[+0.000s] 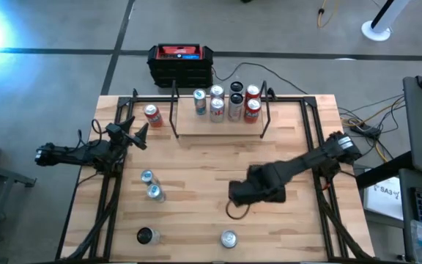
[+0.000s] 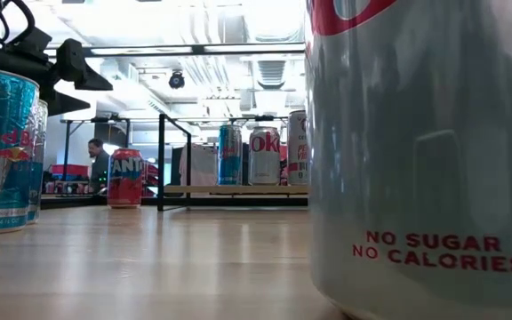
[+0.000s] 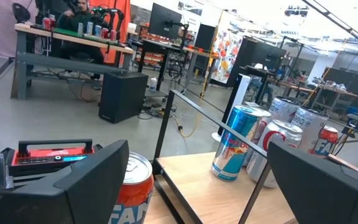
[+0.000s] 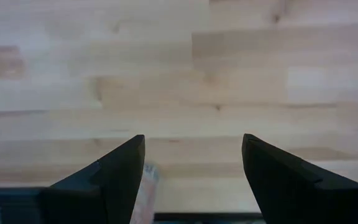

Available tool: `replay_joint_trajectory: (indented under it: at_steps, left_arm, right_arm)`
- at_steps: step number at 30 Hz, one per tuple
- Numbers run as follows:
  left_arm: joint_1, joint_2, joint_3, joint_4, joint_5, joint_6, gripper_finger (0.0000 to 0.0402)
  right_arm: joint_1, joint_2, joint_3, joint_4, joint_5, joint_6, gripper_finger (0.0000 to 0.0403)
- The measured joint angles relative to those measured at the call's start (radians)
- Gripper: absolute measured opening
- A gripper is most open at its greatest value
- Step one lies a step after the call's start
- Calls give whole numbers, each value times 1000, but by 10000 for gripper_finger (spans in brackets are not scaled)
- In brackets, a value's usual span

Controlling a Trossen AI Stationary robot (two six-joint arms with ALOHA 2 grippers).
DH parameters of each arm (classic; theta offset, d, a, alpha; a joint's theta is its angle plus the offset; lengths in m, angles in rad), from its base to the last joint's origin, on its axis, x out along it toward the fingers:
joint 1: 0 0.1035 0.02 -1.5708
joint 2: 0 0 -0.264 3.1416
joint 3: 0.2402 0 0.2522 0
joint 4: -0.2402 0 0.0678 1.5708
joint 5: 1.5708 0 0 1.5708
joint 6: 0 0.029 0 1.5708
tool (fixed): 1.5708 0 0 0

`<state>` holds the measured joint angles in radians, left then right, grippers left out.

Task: Place canned beverage on shelf
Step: Move the silver soda can to the center of the table

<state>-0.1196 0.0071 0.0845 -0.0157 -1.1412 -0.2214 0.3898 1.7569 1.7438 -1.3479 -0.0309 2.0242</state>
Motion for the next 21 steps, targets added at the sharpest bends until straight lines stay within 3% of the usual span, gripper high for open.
replay_joint_trajectory:
  at_steps: [8,15,21]
  left_arm:
    - [0,0,0,0,0,0,368]
    - [0,0,0,0,0,0,368]
    - [0,0,0,0,0,0,368]
  right_arm:
    - [92,-15,-32,65,-13,131,251]
    - [105,-14,-23,244,-12,177,244]
    - [118,-14,-23,390,54,177,237]
